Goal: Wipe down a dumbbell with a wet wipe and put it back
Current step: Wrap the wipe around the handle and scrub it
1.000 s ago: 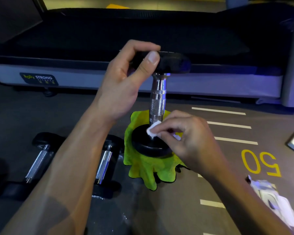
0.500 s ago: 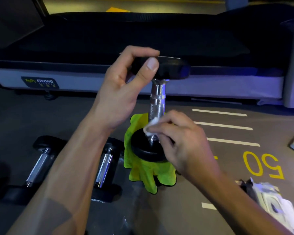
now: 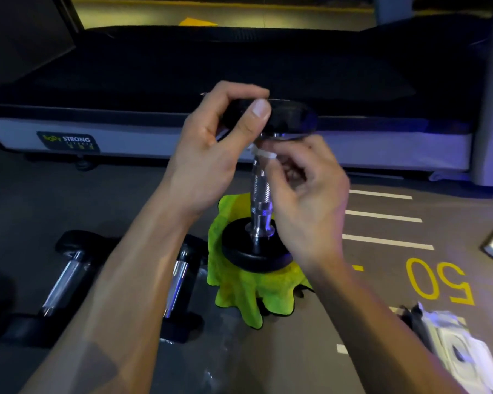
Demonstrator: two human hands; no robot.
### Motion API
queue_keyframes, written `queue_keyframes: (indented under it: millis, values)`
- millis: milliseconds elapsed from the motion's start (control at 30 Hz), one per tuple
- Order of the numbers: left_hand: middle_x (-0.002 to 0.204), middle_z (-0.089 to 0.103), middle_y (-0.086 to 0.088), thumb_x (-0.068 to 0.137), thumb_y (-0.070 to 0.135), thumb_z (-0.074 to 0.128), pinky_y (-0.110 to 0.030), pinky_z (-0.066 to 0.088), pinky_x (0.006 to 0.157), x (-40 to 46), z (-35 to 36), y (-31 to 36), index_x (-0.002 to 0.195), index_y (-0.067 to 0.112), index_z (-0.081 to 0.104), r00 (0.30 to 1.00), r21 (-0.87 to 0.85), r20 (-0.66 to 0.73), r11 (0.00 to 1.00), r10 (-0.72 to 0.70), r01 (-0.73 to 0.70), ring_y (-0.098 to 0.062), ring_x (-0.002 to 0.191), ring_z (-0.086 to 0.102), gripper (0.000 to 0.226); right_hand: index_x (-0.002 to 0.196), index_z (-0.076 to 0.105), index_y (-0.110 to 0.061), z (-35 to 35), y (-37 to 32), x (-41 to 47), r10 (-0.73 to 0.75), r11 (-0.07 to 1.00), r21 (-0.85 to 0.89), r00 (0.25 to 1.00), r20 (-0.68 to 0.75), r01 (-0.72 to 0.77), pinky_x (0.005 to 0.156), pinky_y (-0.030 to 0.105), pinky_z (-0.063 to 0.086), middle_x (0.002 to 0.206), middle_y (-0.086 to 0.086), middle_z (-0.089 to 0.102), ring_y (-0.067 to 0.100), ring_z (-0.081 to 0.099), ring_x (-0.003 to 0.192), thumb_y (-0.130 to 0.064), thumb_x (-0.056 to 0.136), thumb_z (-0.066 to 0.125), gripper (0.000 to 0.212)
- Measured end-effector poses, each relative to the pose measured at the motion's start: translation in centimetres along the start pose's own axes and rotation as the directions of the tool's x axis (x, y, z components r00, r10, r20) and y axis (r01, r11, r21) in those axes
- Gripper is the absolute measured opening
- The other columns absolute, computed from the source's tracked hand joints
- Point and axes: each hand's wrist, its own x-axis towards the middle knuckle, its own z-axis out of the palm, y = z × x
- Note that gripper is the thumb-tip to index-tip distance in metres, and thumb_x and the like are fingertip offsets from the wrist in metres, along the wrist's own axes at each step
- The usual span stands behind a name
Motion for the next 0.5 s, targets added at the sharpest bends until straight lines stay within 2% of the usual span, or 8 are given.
queue_keyframes:
  millis: [100, 133, 200, 267, 333, 400, 500]
  values:
    - [0.097, 0.06, 0.014, 0.105, 0.029, 0.059, -0.02, 0.043, 0.088, 0.1, -0.1, 0.0, 0.12, 0.022, 0.065, 1.0, 0.018, -0.008, 1.0, 0.005, -0.005, 0.0, 0.092, 0.055, 0.018, 0.096, 0.081, -0.016, 0.8, -0.5, 0.8, 0.258, 0.929, 0.283, 0.966, -0.029, -0.239, 0.077, 0.025, 0.054, 0.096, 0.004, 0.069, 0.009, 0.067, 0.081, -0.003, 0.092, 0.072, 0.016]
    - [0.096, 0.059, 0.015, 0.105, 0.029, 0.059, -0.019, 0.043, 0.088, 0.2, -0.2, -0.1, 0.12, 0.022, 0.066, 1.0, 0.03, -0.012, 1.0, 0.001, 0.0, 0.001, 0.092, 0.055, 0.018, 0.095, 0.081, -0.017, 1.0, -0.5, 0.9, 0.341, 0.871, 0.376, 0.94, -0.005, -0.315, 0.082, 0.03, 0.057, 0.1, 0.007, 0.073, 0.015, 0.071, 0.086, -0.004, 0.092, 0.073, 0.015]
    - [0.093, 0.058, 0.017, 0.106, 0.03, 0.058, -0.017, 0.042, 0.085, 0.4, -0.4, -0.3, 0.121, 0.021, 0.066, 1.0, 0.044, -0.018, 0.999, -0.02, 0.02, 0.003, 0.088, 0.054, 0.019, 0.095, 0.079, -0.014, 1.1, -0.6, 1.3, 0.482, 0.73, 0.515, 0.872, 0.08, -0.45, 0.086, 0.027, 0.056, 0.098, 0.006, 0.078, 0.015, 0.071, 0.089, -0.005, 0.093, 0.073, 0.011]
    - [0.088, 0.059, 0.02, 0.106, 0.03, 0.058, -0.017, 0.042, 0.081, 0.5, -0.6, -0.4, 0.12, 0.023, 0.066, 0.999, 0.024, -0.02, 0.999, -0.035, 0.035, 0.004, 0.083, 0.054, 0.018, 0.101, 0.075, -0.005, 1.4, -0.4, 2.0, 0.592, 0.572, 0.605, 0.79, 0.162, -0.554, 0.081, 0.024, 0.053, 0.089, 0.004, 0.075, 0.013, 0.067, 0.083, -0.003, 0.094, 0.07, 0.009]
    - [0.088, 0.059, 0.02, 0.105, 0.03, 0.058, -0.016, 0.043, 0.08, 0.2, -0.7, -0.4, 0.118, 0.025, 0.066, 0.999, -0.006, -0.017, 0.999, -0.035, 0.034, 0.004, 0.082, 0.054, 0.015, 0.113, 0.07, 0.002, 1.5, -0.2, 2.3, 0.675, 0.43, 0.668, 0.707, 0.21, -0.608, 0.072, 0.024, 0.053, 0.084, 0.006, 0.072, 0.013, 0.065, 0.073, -0.002, 0.096, 0.067, 0.018]
    - [0.096, 0.063, 0.013, 0.104, 0.031, 0.06, -0.018, 0.045, 0.085, -0.2, -0.5, -0.2, 0.118, 0.026, 0.066, 1.0, -0.019, 0.01, 1.0, -0.009, 0.009, 0.002, 0.09, 0.057, 0.015, 0.111, 0.07, -0.004, 1.4, -0.3, 1.8, 0.696, 0.401, 0.679, 0.687, 0.211, -0.615, 0.06, 0.022, 0.051, 0.077, 0.002, 0.071, 0.01, 0.062, 0.064, -0.003, 0.098, 0.065, 0.013]
    - [0.107, 0.068, 0.001, 0.102, 0.034, 0.062, -0.028, 0.048, 0.095, -0.5, 0.0, 0.1, 0.118, 0.025, 0.067, 1.0, -0.018, 0.021, 1.0, 0.017, -0.017, -0.008, 0.101, 0.061, 0.019, 0.1, 0.072, -0.01, 0.6, -0.9, 0.4, 0.646, 0.506, 0.684, 0.756, 0.103, -0.525, 0.061, 0.019, 0.052, 0.079, -0.002, 0.074, 0.008, 0.064, 0.068, -0.003, 0.098, 0.065, 0.01]
